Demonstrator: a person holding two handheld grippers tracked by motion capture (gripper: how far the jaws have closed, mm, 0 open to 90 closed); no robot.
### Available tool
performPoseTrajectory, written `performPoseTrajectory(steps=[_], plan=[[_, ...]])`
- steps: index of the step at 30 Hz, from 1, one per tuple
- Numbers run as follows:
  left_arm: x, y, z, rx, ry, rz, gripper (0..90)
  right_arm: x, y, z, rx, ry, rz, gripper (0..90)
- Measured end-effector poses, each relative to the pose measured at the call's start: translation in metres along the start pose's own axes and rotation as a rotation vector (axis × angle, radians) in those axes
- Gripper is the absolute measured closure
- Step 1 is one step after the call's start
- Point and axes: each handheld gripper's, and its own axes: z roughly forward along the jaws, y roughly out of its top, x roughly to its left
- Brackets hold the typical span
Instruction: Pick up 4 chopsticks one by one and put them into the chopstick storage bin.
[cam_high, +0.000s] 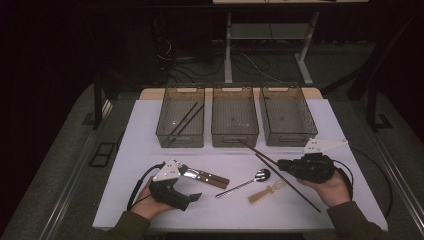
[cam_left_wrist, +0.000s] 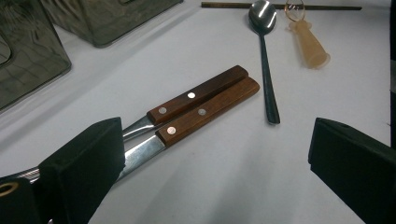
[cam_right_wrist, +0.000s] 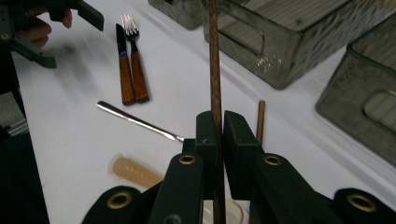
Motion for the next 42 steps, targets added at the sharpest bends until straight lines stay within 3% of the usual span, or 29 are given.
performPoseTrajectory(steps=[12, 16, 19, 42], plan=[[0.003, -0.001, 0.0, -0.001, 0.012, -0.009, 0.0, 0.006, 0.029, 0.023, -0.023, 0.027, -0.007, 84.6], [0.002, -0.001, 0.001, 0.01, 0.01, 0.005, 0.0, 0.009, 0.039, 0.032, -0.024, 0.027, -0.004, 84.5], [0.002, -0.001, 0.001, 0.011, 0.009, 0.006, 0.0, 0.009, 0.047, 0.039, -0.035, 0.028, 0.018, 84.5], [-0.001, 0.0, 0.001, 0.015, 0.011, 0.009, 0.0, 0.011, 0.112, 0.09, -0.025, -0.029, 0.02, 84.5]])
